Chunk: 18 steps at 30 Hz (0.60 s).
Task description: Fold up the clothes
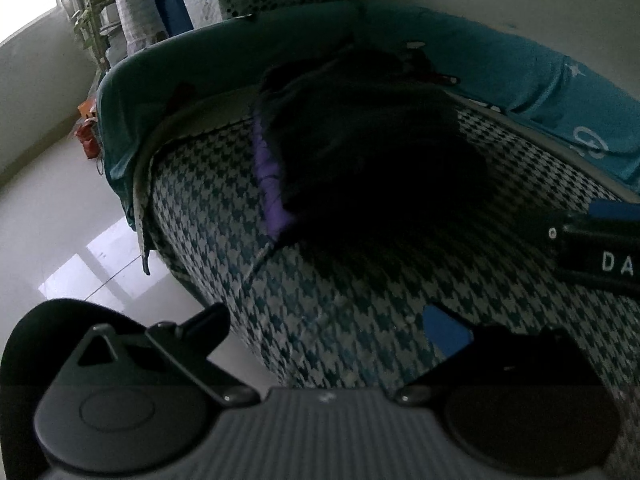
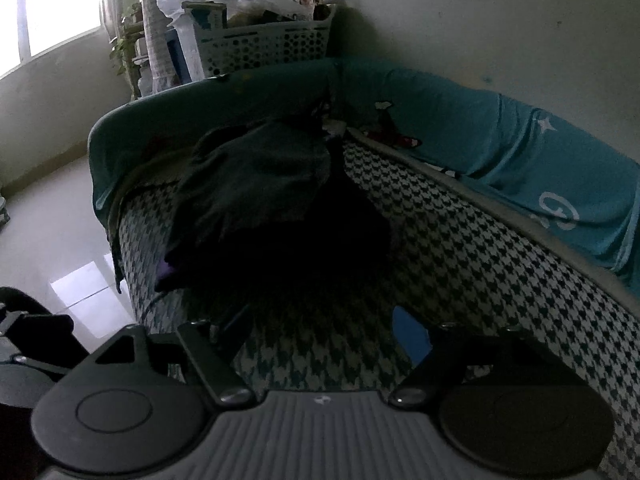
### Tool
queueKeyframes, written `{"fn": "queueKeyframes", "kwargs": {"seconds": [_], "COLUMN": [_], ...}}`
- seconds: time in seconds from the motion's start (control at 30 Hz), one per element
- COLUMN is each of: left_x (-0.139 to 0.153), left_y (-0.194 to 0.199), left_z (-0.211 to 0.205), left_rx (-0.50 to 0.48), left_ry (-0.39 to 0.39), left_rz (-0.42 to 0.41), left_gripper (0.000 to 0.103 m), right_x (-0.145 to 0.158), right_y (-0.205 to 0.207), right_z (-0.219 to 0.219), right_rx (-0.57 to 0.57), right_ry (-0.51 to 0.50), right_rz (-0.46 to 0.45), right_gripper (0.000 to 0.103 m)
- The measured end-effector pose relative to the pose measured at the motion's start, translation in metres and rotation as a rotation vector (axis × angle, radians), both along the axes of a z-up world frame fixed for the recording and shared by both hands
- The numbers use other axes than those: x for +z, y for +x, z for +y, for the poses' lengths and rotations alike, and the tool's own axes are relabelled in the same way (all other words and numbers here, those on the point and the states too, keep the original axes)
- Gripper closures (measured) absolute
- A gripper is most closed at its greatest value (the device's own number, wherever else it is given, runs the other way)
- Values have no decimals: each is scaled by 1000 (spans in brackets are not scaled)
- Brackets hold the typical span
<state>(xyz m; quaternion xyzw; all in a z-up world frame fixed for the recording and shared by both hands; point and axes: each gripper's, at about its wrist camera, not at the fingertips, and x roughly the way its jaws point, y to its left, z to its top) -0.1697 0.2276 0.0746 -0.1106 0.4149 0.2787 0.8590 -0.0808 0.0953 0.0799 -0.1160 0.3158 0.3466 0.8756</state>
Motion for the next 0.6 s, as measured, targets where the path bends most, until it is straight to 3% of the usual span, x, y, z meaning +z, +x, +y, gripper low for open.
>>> {"fn": "queueKeyframes", "kwargs": {"seconds": [0.27,0.37,0.6], "left_x": [-4,-4,-3], "left_y": [11,16,26], "left_z": [20,22,24], "left_rx": [42,46,53], "left_ry": [-13,-7,4], "left_rz": [-6,2,1], "left_gripper": [0,0,0], "right_x": [-4,-5,-8], "right_y": [18,24,34], "right_z": [23,29,40], "right_rx": [-7,-11,-6], "right_ry": [33,45,30], "right_rz": [36,49,49], "right_gripper": [27,37,44]}}
